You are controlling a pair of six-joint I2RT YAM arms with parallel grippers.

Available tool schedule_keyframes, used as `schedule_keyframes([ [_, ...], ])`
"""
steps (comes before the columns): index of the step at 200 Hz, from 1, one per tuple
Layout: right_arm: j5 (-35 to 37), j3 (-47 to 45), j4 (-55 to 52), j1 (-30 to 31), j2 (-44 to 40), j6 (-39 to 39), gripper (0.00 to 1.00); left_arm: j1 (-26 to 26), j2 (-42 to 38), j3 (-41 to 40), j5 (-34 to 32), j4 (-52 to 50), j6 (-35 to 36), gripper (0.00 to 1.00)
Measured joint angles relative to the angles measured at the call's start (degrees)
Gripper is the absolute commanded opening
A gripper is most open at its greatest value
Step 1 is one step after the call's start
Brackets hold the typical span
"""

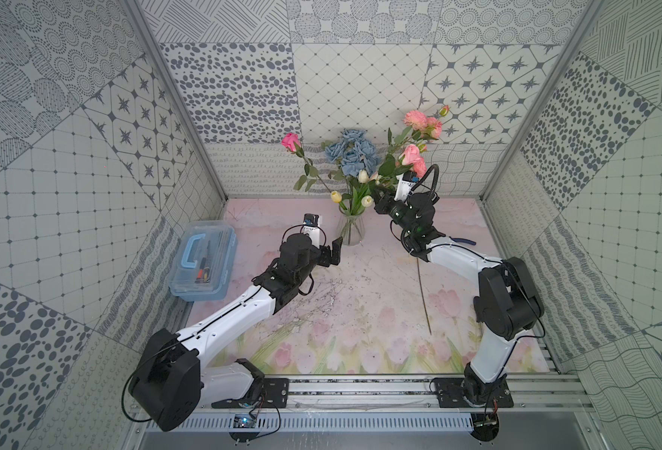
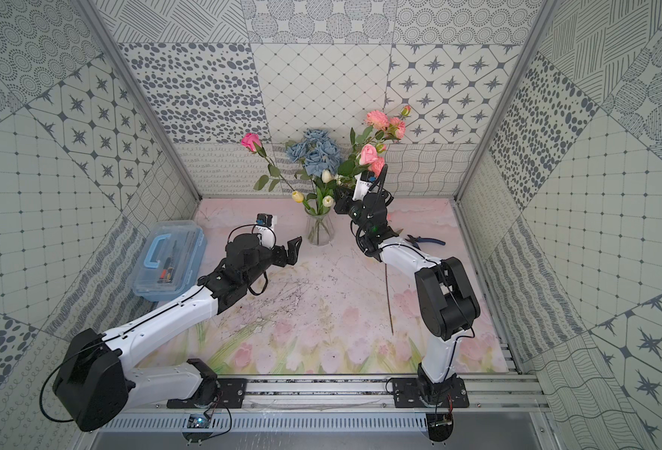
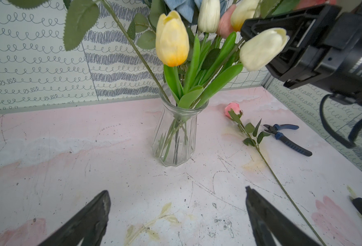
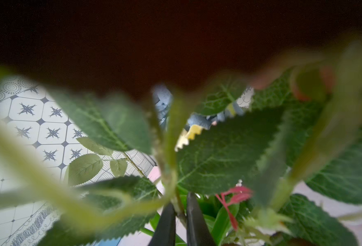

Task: Pick out pink flowers from the vase
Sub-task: Pick up the flower from the vase.

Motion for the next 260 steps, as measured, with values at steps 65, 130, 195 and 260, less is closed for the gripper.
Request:
schedule_keyframes([
  [65, 0.20, 0.11, -1.55, 0.00, -0.68, -3.58, 0.04, 0.00, 0.00, 0.00, 0.00, 0.00, 0.00, 0.99],
  [130, 1.05, 2.12, -9.75, 0.17, -9.16, -13.62, 0.05, 0.00, -0.02, -0.11, 0.00, 0.00, -0.02, 0.99],
  [195, 1.77, 4.87, -15.43, 0.50, -18.67, -24.37, 0.04, 0.00, -0.02, -0.31, 0.00, 0.00, -0.07, 0.99],
  [260, 7.04, 5.62, -29.35, 0.48, -35.41, -30.82, 0.04, 0.00, 0.59, -0.35, 0.20, 0.87, -0.50, 0.99],
])
